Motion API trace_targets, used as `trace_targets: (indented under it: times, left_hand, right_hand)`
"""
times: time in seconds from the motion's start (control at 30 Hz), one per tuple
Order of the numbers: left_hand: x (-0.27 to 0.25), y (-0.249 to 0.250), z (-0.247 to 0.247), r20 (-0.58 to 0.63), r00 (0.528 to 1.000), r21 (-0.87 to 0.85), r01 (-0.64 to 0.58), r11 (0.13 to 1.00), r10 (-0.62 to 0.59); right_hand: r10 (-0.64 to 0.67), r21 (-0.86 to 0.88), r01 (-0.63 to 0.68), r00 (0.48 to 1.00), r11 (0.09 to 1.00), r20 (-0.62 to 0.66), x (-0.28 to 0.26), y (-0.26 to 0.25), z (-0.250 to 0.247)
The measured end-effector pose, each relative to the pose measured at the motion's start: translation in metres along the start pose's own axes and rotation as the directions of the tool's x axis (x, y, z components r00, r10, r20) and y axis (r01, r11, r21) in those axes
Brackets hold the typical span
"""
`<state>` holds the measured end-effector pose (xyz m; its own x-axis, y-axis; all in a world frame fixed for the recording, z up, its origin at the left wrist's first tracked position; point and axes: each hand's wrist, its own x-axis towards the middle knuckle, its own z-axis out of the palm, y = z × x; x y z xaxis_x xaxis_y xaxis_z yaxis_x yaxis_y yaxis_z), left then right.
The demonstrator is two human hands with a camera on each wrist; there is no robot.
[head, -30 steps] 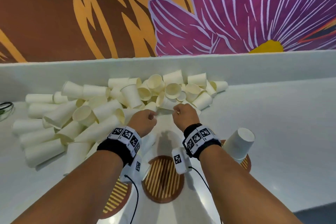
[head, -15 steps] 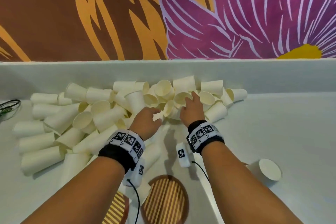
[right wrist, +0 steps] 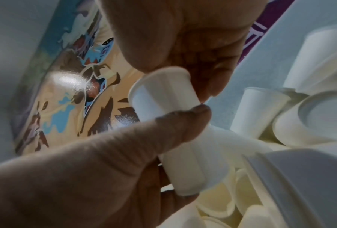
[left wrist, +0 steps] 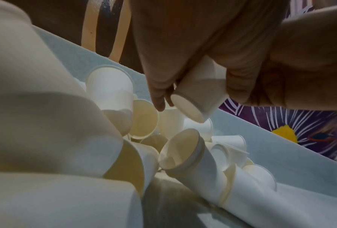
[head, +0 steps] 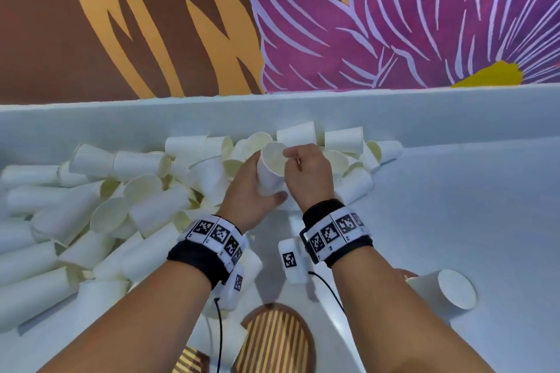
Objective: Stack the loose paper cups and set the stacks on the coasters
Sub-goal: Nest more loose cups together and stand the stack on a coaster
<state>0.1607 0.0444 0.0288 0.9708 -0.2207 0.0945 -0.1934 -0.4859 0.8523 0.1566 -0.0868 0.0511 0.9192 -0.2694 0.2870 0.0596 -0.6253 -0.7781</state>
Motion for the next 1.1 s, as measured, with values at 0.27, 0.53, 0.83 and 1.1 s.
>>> trace_targets:
  times: [0.27, 0.53, 0.83, 1.1]
  left_hand:
    - [-0.011, -0.008, -0.010, -0.105, 0.973, 0.059, 0.215, 0.975, -0.208]
    - [-0.022, -0.014, -0.016, -0.174, 0.961, 0.078, 0.231, 0.970, -0.215]
    - [-0.035, -0.012, -0.025, -0.159, 0.951, -0.034, 0.262, 0.964, -0.264]
    - [-0.039, -0.011, -0.030, -0.021, 0.958, -0.044, 0.284, 0.958, -0.285]
  right_hand:
    - [0.069, -0.183, -0.009, 0.944, 0.983, 0.323, -0.016, 0.038, 0.016]
    - [0.055, -0.505, 0.387, 0.750, 0.772, 0.659, -0.057, 0.051, 0.038]
    - [-0.135, -0.510, 0.403, 0.866, 0.759, 0.482, -0.048, 0.042, 0.026]
    - [0.072, -0.353, 0.050, 0.943, 0.934, 0.325, -0.023, 0.024, -0.001]
